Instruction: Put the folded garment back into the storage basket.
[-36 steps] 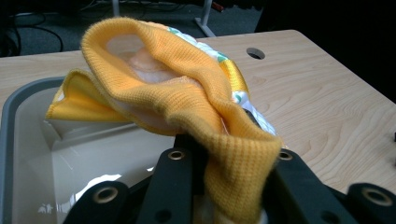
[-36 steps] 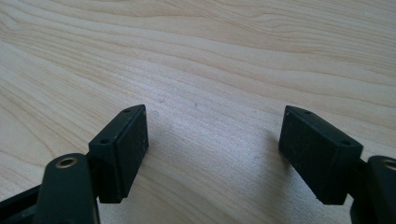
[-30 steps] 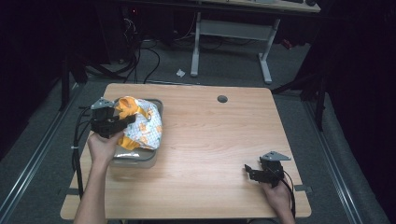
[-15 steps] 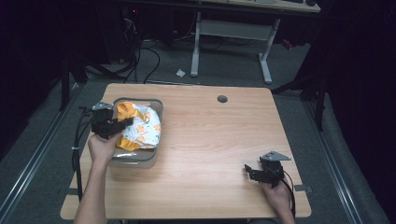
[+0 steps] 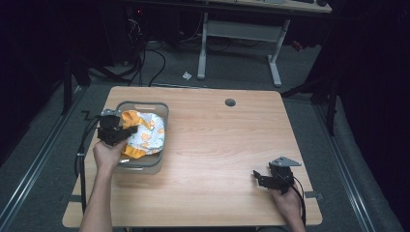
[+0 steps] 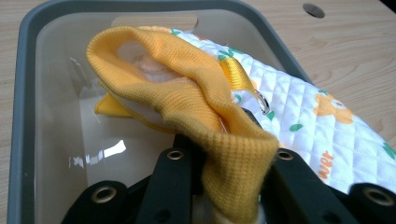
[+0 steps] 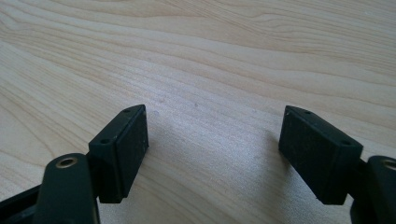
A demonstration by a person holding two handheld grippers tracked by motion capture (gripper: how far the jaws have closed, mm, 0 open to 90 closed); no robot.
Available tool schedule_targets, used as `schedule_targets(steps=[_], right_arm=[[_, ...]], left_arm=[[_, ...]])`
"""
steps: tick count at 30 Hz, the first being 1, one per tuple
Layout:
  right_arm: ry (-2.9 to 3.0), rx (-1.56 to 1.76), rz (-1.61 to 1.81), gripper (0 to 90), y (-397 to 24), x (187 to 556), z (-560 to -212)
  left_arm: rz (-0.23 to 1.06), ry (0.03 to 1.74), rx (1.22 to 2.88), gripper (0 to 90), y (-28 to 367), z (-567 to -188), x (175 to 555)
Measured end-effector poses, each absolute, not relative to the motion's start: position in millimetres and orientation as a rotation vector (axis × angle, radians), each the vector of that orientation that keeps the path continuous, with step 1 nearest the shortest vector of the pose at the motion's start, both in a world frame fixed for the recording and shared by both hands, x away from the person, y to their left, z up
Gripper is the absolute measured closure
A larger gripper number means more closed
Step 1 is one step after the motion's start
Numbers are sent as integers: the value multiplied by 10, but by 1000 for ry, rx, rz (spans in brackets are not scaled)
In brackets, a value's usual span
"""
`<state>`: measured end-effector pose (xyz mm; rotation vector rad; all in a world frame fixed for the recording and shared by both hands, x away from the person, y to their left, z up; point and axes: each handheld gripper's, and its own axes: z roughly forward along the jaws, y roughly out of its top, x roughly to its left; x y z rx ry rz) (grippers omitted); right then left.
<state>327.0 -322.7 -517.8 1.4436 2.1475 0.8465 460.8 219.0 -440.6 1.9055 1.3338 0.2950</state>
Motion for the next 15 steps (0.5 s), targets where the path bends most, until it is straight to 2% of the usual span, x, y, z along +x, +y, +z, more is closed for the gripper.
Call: schedule_targets(steps=[10, 15], right_arm=[[2147, 1444, 846, 244, -3227, 3270, -5178], [2147, 1443, 846, 244, -3227, 3270, -5178]], left_arm=[[290, 1355, 1940, 768, 2170, -4445, 4632], [280, 1399, 1985, 707, 2147, -4497, 4639]])
